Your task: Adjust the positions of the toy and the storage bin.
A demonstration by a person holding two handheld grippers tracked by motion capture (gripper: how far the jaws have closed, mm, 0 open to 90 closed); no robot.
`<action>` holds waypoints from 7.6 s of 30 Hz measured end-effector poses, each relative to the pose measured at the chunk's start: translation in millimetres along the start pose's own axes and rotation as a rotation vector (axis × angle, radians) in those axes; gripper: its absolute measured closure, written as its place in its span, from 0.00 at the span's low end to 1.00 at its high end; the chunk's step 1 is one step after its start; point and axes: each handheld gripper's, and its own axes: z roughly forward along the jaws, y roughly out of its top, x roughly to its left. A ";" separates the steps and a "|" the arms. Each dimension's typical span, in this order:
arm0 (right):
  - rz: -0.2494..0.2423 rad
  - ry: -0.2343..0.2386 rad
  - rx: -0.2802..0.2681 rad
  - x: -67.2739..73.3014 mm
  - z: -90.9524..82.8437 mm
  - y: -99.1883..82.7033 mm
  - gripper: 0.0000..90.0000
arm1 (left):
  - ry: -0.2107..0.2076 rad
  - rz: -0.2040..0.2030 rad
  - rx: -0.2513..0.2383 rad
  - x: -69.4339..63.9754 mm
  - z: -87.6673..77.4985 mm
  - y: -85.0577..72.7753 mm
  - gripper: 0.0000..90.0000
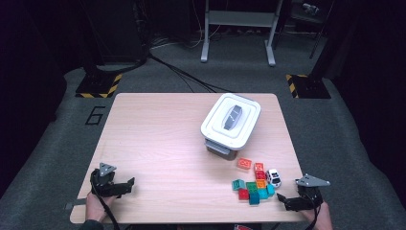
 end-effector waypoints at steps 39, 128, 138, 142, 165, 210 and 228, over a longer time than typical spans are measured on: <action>0.012 -0.010 0.000 0.6 -0.1 -0.4 0.00 | -0.236 0.247 -0.060 -105.6 24.1 155.2 0.03; 0.008 -0.018 -0.003 0.2 -0.2 -0.6 0.00 | -0.347 0.400 0.062 -168.6 63.6 222.0 0.08; 0.007 -0.016 -0.003 0.0 -0.3 -0.6 0.01 | -0.338 0.410 0.073 -160.7 59.4 220.5 0.08; 0.008 -0.016 -0.003 0.0 -0.4 -0.7 0.01 | -0.334 0.422 0.061 -166.2 56.3 222.3 0.07; 0.012 -0.012 -0.009 -0.4 -0.5 -1.0 0.02 | -0.289 0.504 -0.047 -252.3 67.9 250.5 0.43; 0.014 -0.017 -0.011 -0.5 -0.6 -1.0 0.02 | -0.409 0.500 -0.030 -223.0 43.3 225.7 0.74; 0.018 -0.017 -0.008 -0.3 -0.9 -1.0 0.03 | -0.395 0.491 -0.075 -222.2 36.0 219.1 0.75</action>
